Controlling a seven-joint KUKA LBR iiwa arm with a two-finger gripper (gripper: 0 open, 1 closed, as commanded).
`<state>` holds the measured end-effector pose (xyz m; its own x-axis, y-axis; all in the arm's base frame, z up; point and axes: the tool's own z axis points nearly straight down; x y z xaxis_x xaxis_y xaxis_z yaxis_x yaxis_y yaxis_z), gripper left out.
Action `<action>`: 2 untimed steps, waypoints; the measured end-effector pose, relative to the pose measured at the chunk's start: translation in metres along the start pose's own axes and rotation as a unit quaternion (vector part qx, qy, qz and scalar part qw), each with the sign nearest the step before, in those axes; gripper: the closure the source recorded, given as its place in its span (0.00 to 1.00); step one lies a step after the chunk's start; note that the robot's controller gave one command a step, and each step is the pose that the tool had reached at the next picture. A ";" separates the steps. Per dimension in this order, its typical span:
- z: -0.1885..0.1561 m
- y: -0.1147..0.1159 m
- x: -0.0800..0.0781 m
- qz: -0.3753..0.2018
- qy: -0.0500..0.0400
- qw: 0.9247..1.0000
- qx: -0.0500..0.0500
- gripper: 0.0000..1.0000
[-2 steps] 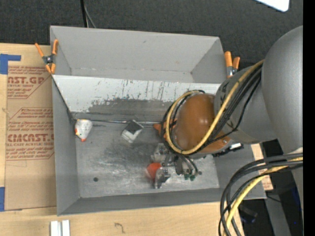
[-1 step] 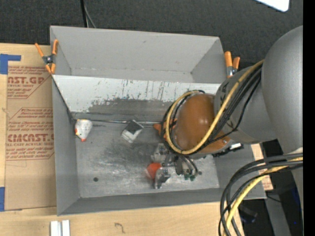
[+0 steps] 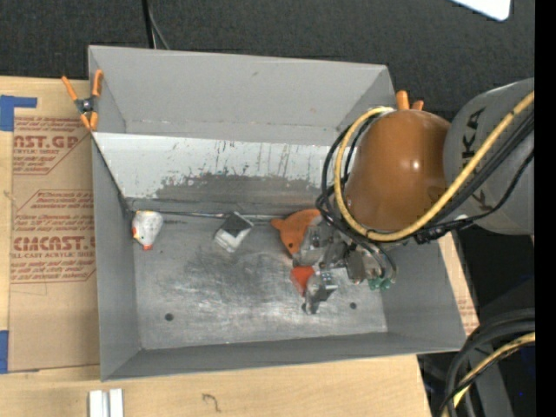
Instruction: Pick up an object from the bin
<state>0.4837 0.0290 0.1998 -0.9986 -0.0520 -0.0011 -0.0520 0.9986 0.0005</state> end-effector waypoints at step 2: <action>-0.016 0.011 -0.002 -0.066 0.003 0.998 0.000 1.00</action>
Offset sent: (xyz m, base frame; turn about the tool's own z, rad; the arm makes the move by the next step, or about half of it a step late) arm 0.0051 0.0285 0.0429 -0.3202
